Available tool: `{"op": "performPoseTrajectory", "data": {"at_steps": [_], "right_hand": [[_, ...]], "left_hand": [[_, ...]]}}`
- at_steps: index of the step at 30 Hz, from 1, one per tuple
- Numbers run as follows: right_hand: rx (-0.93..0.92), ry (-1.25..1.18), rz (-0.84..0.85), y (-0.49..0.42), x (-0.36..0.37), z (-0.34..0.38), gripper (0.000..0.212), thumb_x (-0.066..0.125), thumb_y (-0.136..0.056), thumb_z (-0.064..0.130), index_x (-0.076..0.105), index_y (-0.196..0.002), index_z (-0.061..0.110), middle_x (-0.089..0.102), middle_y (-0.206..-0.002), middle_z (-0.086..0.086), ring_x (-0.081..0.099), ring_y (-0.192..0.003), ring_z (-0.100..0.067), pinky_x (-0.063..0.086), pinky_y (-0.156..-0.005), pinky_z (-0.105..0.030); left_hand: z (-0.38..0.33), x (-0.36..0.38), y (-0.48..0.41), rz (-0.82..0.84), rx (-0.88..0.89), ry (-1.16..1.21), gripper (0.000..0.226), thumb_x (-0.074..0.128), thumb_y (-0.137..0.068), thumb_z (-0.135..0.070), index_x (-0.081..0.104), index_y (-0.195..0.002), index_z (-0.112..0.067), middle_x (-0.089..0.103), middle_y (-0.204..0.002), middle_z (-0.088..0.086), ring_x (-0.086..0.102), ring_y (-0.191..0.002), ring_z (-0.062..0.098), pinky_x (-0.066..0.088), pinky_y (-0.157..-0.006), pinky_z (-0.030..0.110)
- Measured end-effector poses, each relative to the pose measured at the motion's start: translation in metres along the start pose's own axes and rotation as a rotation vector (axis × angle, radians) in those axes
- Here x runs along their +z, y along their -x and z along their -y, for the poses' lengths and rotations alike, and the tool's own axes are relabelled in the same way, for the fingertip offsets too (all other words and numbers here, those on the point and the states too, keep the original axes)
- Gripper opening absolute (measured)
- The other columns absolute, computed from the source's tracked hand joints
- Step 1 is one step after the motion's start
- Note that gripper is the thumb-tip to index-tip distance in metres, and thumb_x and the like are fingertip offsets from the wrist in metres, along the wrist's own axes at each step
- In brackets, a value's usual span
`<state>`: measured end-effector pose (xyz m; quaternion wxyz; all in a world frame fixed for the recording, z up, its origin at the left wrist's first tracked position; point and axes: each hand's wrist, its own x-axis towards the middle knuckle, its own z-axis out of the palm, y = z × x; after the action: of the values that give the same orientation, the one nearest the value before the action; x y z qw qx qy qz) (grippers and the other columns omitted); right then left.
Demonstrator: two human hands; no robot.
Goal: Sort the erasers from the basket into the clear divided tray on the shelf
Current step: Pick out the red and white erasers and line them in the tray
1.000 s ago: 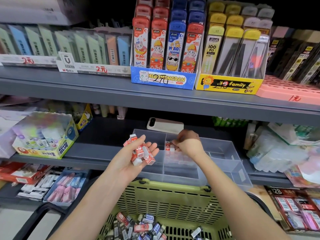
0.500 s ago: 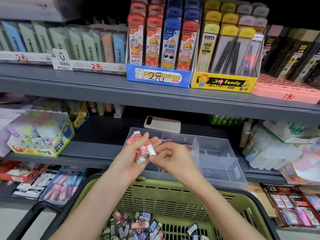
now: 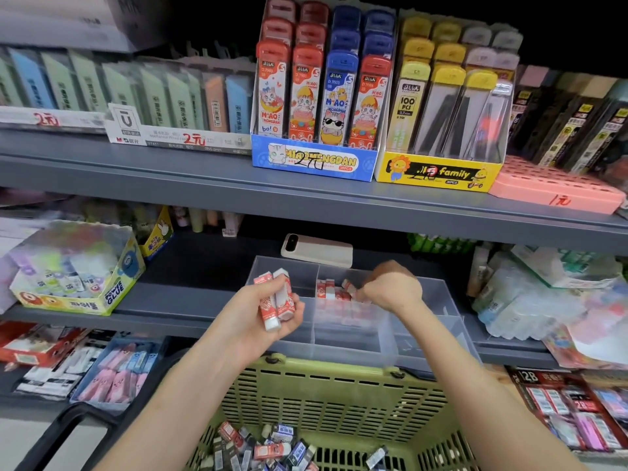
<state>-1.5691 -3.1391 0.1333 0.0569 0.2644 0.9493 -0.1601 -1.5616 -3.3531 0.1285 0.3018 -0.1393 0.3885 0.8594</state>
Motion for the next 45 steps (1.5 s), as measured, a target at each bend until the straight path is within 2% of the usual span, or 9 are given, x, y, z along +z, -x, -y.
{"op": "performPoseTrajectory", "data": {"at_steps": [13,18,22,24,27,34,38,41,45], "right_hand": [[-0.009,-0.030,0.088,-0.007,0.019,0.020,0.017,0.060,-0.079,0.031,0.064,-0.086,0.016,0.064,-0.085,-0.001,0.060,-0.079,-0.022,0.044,-0.067,-0.025],[-0.064,-0.162,0.147,-0.015,0.021,0.015,0.022,0.057,-0.084,0.012,0.072,-0.101,0.010,0.069,-0.106,-0.006,0.063,-0.096,-0.023,0.053,-0.090,-0.036],[-0.209,-0.147,-0.049,0.007,0.011,0.014,0.022,0.054,-0.084,0.009,0.073,-0.092,0.014,0.070,-0.102,-0.004,0.063,-0.095,-0.023,0.053,-0.082,-0.030],[-0.349,-0.412,-0.090,0.029,0.005,0.019,0.016,0.057,-0.089,0.021,0.073,-0.088,0.018,0.072,-0.088,0.001,0.065,-0.080,-0.009,0.050,-0.072,-0.029],[-0.458,-0.866,0.249,0.064,-0.004,0.028,0.021,0.061,-0.089,0.033,0.071,-0.078,0.017,0.069,-0.067,0.004,0.055,-0.059,-0.003,0.043,-0.052,-0.020],[-0.204,-1.288,0.225,0.042,-0.016,0.008,0.005,0.062,-0.086,0.002,0.064,-0.081,0.001,0.063,-0.061,-0.007,0.055,-0.045,-0.007,0.045,-0.043,-0.017],[-0.066,-1.050,-0.096,0.003,-0.011,-0.011,0.018,0.067,-0.081,-0.004,0.055,-0.092,0.003,0.060,-0.071,-0.013,0.053,-0.044,-0.017,0.050,-0.047,-0.026],[-0.055,-0.727,-0.086,-0.012,0.003,-0.009,0.016,0.071,-0.079,0.003,0.056,-0.081,0.010,0.064,-0.075,-0.013,0.062,-0.057,-0.027,0.057,-0.070,-0.041],[-0.090,-0.207,0.050,-0.022,0.009,0.004,0.017,0.063,-0.084,0.013,0.070,-0.097,0.005,0.071,-0.093,-0.011,0.068,-0.089,-0.026,0.055,-0.082,-0.031]], "left_hand": [[0.002,-0.007,-0.001,0.087,0.044,-0.244,0.015,0.065,-0.082,-0.006,0.062,-0.096,-0.001,0.070,-0.071,0.010,0.071,-0.067,0.020,0.053,-0.049,0.026],[0.001,-0.009,-0.003,0.099,0.074,-0.238,0.020,0.067,-0.081,-0.007,0.059,-0.100,-0.003,0.067,-0.068,0.008,0.065,-0.061,0.014,0.042,-0.041,0.019],[0.001,-0.008,-0.003,0.122,0.068,-0.292,0.032,0.073,-0.072,-0.013,0.060,-0.100,-0.006,0.065,-0.070,0.006,0.064,-0.063,0.014,0.041,-0.041,0.018],[0.001,-0.006,-0.002,0.150,0.073,-0.328,0.035,0.075,-0.069,-0.016,0.061,-0.099,-0.005,0.065,-0.071,0.006,0.063,-0.064,0.013,0.040,-0.041,0.018],[0.003,-0.001,0.000,0.204,0.118,-0.437,0.042,0.075,-0.070,-0.020,0.062,-0.106,-0.001,0.066,-0.080,0.007,0.062,-0.067,0.013,0.039,-0.042,0.017],[0.007,0.013,-0.003,0.141,0.165,-0.511,0.022,0.070,-0.081,-0.027,0.062,-0.093,-0.010,0.070,-0.078,0.006,0.065,-0.066,0.013,0.039,-0.041,0.016],[0.003,0.017,-0.008,0.038,0.076,-0.240,0.024,0.059,-0.092,-0.016,0.057,-0.108,0.001,0.068,-0.068,0.013,0.061,-0.054,0.015,0.037,-0.036,0.017],[0.003,0.017,-0.009,0.024,0.062,-0.232,0.020,0.056,-0.093,-0.011,0.053,-0.109,0.001,0.071,-0.070,0.016,0.065,-0.054,0.018,0.039,-0.036,0.018],[0.005,0.018,-0.009,0.008,0.065,-0.309,0.009,0.052,-0.097,-0.014,0.051,-0.098,-0.005,0.073,-0.077,0.019,0.067,-0.055,0.020,0.037,-0.033,0.017]]}}
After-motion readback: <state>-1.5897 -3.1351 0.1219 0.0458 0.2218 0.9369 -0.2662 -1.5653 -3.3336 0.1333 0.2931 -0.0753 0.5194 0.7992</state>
